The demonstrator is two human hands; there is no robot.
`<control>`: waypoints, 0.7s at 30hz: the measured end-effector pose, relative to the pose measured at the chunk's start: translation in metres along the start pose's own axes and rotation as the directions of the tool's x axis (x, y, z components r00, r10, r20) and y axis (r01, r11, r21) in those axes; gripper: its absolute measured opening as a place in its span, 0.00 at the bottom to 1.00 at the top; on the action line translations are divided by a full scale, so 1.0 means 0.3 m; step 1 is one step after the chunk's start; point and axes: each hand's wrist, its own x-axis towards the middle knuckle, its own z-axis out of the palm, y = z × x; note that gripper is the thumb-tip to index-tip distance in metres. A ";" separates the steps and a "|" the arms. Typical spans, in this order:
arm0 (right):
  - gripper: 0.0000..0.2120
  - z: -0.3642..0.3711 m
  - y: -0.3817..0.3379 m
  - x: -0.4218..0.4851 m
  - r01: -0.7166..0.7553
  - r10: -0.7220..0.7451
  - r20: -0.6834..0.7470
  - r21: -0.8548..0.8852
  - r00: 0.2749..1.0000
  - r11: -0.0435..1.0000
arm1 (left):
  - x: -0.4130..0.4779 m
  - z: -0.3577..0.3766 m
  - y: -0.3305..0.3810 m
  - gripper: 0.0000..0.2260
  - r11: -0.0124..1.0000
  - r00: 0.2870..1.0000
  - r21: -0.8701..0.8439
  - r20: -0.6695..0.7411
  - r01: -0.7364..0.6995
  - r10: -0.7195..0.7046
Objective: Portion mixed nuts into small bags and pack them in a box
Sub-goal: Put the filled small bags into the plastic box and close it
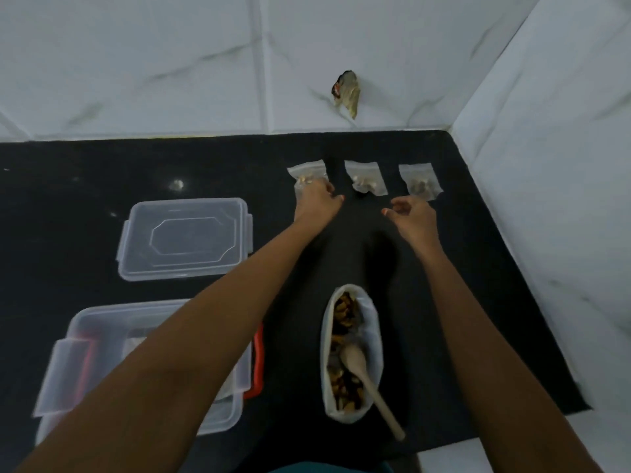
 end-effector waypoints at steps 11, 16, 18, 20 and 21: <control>0.23 -0.096 0.132 0.368 -0.118 0.088 -0.289 -0.087 0.953 0.989 | 0.297 0.200 0.144 0.23 0.982 0.985 0.084 -0.013 0.171 -0.171; 0.26 -0.090 0.165 0.427 -0.298 0.320 -0.122 0.172 0.939 0.939 | 0.343 0.225 0.131 0.30 0.968 0.968 0.029 0.015 0.250 -0.250; 0.20 -0.089 0.163 0.431 -0.296 0.318 -0.063 0.233 0.946 0.926 | 0.352 0.232 0.123 0.32 0.953 0.960 -0.115 0.022 0.280 -0.279; 0.18 -0.094 0.154 0.431 -0.307 0.323 -0.014 0.280 0.946 0.910 | 0.352 0.242 0.110 0.33 0.925 0.956 -0.246 0.027 0.291 -0.293; 0.17 -0.099 0.149 0.427 -0.311 0.328 -0.002 0.305 0.945 0.900 | 0.347 0.249 0.103 0.32 0.919 0.958 -0.273 0.036 0.285 -0.286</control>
